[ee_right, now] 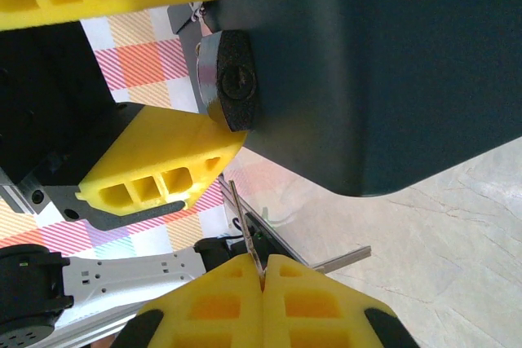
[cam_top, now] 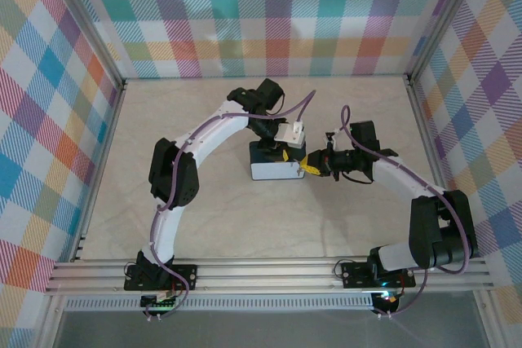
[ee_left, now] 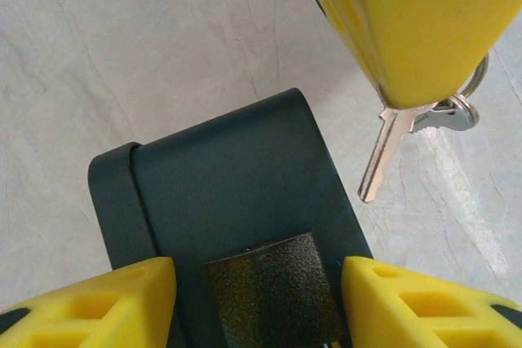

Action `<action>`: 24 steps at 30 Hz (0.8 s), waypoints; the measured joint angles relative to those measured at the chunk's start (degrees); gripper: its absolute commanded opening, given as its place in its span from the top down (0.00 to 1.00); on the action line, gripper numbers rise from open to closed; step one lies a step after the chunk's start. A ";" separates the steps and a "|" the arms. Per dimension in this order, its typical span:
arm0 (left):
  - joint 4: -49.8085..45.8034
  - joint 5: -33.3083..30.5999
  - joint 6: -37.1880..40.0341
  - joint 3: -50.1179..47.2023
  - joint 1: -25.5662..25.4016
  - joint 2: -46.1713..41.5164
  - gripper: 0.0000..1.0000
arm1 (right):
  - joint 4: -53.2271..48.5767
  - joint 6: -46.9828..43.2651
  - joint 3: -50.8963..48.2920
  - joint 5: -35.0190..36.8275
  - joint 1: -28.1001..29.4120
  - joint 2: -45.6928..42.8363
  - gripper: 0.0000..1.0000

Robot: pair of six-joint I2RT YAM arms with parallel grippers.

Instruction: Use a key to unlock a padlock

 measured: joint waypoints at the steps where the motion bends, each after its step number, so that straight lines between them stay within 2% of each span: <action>1: -0.09 0.00 -0.02 0.00 0.00 0.00 0.51 | 0.00 -0.04 0.00 0.00 0.00 0.00 0.99; 11: -1.44 0.44 0.39 0.00 -0.15 -0.02 0.70 | 0.00 -0.28 0.00 0.00 0.00 0.00 0.99; 24: -1.11 2.64 3.04 -2.97 0.22 -1.97 0.77 | -2.29 -1.18 1.57 -0.04 -0.15 0.48 0.99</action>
